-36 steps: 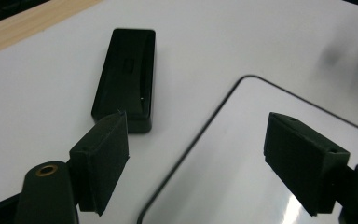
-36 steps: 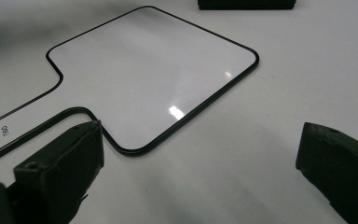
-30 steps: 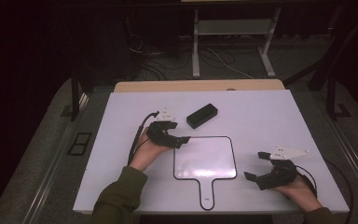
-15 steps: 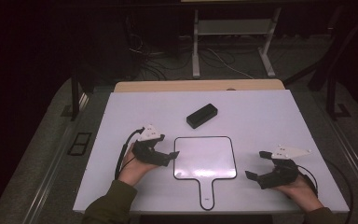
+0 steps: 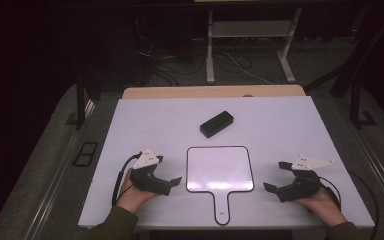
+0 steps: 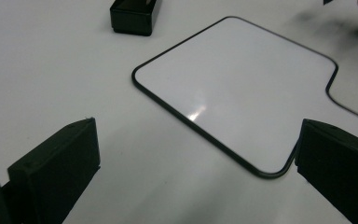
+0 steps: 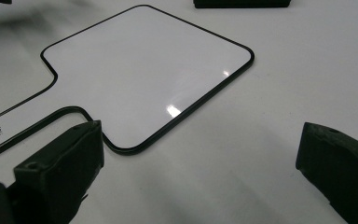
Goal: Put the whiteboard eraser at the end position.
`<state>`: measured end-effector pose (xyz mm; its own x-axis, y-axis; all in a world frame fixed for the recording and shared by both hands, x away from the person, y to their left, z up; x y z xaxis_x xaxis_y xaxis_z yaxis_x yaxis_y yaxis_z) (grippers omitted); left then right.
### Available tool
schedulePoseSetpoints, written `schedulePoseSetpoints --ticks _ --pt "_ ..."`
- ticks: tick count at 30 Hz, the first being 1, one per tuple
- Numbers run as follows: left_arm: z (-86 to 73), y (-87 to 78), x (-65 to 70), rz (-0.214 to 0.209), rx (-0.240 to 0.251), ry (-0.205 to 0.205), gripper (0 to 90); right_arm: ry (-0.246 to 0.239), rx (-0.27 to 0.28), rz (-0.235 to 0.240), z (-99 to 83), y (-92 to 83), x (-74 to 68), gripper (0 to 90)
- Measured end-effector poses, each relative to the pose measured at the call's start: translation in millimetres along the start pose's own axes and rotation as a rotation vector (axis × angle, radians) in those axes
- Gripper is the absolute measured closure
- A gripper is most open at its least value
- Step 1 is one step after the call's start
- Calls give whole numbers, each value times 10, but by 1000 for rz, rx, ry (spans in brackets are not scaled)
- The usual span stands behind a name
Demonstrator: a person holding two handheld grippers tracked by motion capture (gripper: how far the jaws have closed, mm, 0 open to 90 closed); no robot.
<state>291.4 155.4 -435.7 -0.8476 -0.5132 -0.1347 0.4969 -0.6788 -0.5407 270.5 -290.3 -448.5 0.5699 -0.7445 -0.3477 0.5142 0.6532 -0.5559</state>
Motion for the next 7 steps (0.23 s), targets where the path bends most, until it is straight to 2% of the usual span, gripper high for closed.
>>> schedulePoseSetpoints --ticks 3,7 --pt "-38 -20 0 8 -8 -4 0 0 0 -1 -1 -4 -4 0" --pt "-68 -18 18 -4 -16 -4 0 -2 1 -3 -3 -10 -6 0"
Point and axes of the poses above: each handheld gripper's, and its own axes: y roughly forward along the jaws, z roughly out of its top, x roughly to its right, the point moved 1 cm from there along y, roughly forward along the jaws, and after that the axes turned 15 degrees about y, right-handed, at the moved point
